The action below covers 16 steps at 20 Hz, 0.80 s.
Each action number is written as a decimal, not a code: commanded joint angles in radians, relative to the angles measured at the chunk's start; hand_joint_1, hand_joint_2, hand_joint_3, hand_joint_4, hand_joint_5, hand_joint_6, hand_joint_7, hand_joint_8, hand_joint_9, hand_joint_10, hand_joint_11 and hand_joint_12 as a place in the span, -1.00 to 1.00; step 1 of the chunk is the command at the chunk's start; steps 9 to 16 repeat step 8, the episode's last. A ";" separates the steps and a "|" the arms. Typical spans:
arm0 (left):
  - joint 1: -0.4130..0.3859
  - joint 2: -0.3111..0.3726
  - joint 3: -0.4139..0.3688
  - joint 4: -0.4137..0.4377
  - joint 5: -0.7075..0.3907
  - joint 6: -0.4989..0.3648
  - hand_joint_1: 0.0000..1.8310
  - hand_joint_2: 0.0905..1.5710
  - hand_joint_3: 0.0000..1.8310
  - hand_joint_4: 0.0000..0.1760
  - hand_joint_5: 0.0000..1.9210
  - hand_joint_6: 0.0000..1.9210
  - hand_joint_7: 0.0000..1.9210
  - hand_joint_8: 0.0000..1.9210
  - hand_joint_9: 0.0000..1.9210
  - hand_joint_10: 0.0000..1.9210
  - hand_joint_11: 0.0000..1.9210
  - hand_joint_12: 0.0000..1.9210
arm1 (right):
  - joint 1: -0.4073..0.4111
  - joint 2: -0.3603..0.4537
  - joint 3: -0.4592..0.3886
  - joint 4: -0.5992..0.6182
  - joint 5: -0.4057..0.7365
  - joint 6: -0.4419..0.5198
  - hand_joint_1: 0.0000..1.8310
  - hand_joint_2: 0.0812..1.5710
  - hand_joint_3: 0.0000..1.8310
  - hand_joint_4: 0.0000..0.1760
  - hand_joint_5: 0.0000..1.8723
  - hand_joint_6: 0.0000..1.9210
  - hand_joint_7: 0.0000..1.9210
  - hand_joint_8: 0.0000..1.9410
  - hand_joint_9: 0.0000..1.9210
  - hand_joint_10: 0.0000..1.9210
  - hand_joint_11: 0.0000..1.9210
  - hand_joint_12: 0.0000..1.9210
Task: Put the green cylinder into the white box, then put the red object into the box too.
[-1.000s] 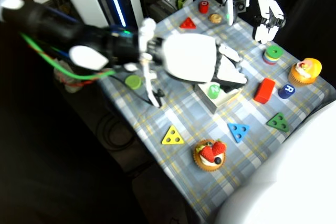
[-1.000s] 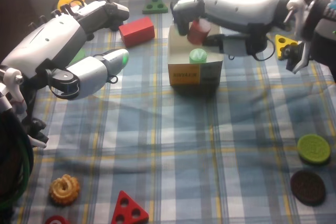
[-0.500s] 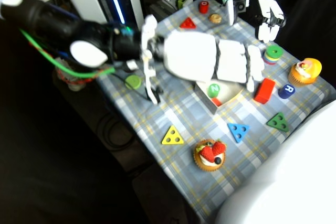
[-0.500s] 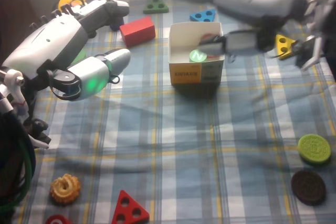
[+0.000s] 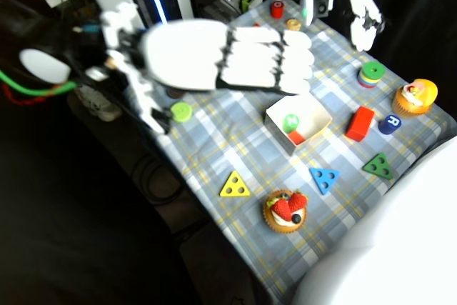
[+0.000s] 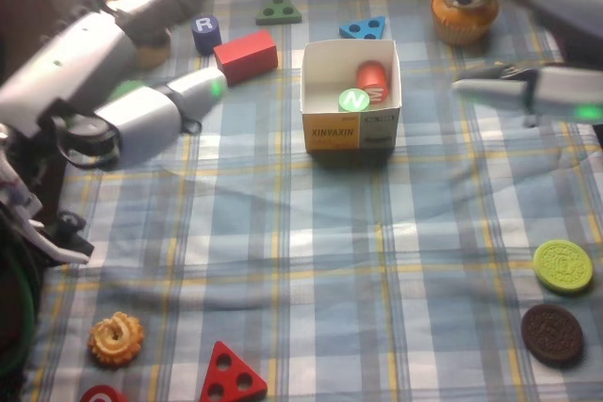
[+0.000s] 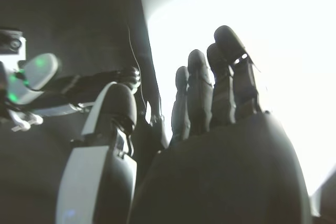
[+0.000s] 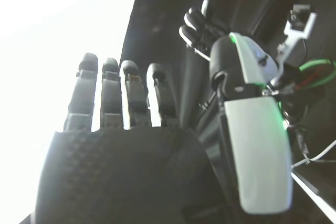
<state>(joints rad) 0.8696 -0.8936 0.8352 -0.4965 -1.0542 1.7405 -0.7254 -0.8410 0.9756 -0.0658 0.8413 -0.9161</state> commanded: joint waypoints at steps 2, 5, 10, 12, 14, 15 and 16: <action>0.000 0.010 0.000 0.071 -0.159 -0.062 -0.47 0.74 -1.00 0.04 -0.99 -1.00 -0.98 -1.00 -0.99 -0.95 -1.00 -0.95 | -0.035 0.022 -0.021 0.054 0.207 -0.010 -0.44 0.54 -1.00 -0.08 -1.00 -1.00 -1.00 -1.00 -1.00 -1.00 -1.00 -1.00; 0.024 0.034 0.006 0.111 -0.233 -0.201 -0.61 0.67 -1.00 0.83 -1.00 -1.00 -1.00 -1.00 -1.00 -1.00 -1.00 -0.93 | -0.131 0.067 -0.057 0.133 0.355 -0.012 -0.50 0.52 -1.00 -0.05 -1.00 -1.00 -1.00 -1.00 -1.00 -1.00 -1.00 -1.00; 0.047 0.059 0.013 0.139 -0.324 -0.323 -0.61 0.65 -1.00 0.38 -1.00 -1.00 -1.00 -1.00 -0.99 -1.00 -1.00 -0.65 | -0.199 0.105 -0.084 0.182 0.468 -0.011 -0.42 0.48 -1.00 -0.07 -1.00 -1.00 -1.00 -1.00 -1.00 -1.00 -1.00 -1.00; 0.047 0.059 0.013 0.139 -0.324 -0.323 -0.61 0.65 -1.00 0.38 -1.00 -1.00 -1.00 -1.00 -0.99 -1.00 -1.00 -0.65 | -0.199 0.105 -0.084 0.182 0.468 -0.011 -0.42 0.48 -1.00 -0.07 -1.00 -1.00 -1.00 -1.00 -1.00 -1.00 -1.00 -1.00; 0.047 0.059 0.013 0.139 -0.324 -0.323 -0.61 0.65 -1.00 0.38 -1.00 -1.00 -1.00 -1.00 -0.99 -1.00 -1.00 -0.65 | -0.199 0.105 -0.084 0.182 0.468 -0.011 -0.42 0.48 -1.00 -0.07 -1.00 -1.00 -1.00 -1.00 -1.00 -1.00 -1.00 -1.00; 0.047 0.059 0.013 0.139 -0.324 -0.323 -0.61 0.65 -1.00 0.38 -1.00 -1.00 -1.00 -1.00 -0.99 -1.00 -1.00 -0.65 | -0.199 0.105 -0.084 0.182 0.468 -0.011 -0.42 0.48 -1.00 -0.07 -1.00 -1.00 -1.00 -1.00 -1.00 -1.00 -1.00 -1.00; 0.047 0.059 0.013 0.139 -0.324 -0.323 -0.61 0.65 -1.00 0.38 -1.00 -1.00 -1.00 -1.00 -0.99 -1.00 -1.00 -0.65 | -0.199 0.105 -0.084 0.182 0.468 -0.011 -0.42 0.48 -1.00 -0.07 -1.00 -1.00 -1.00 -1.00 -1.00 -1.00 -1.00 -1.00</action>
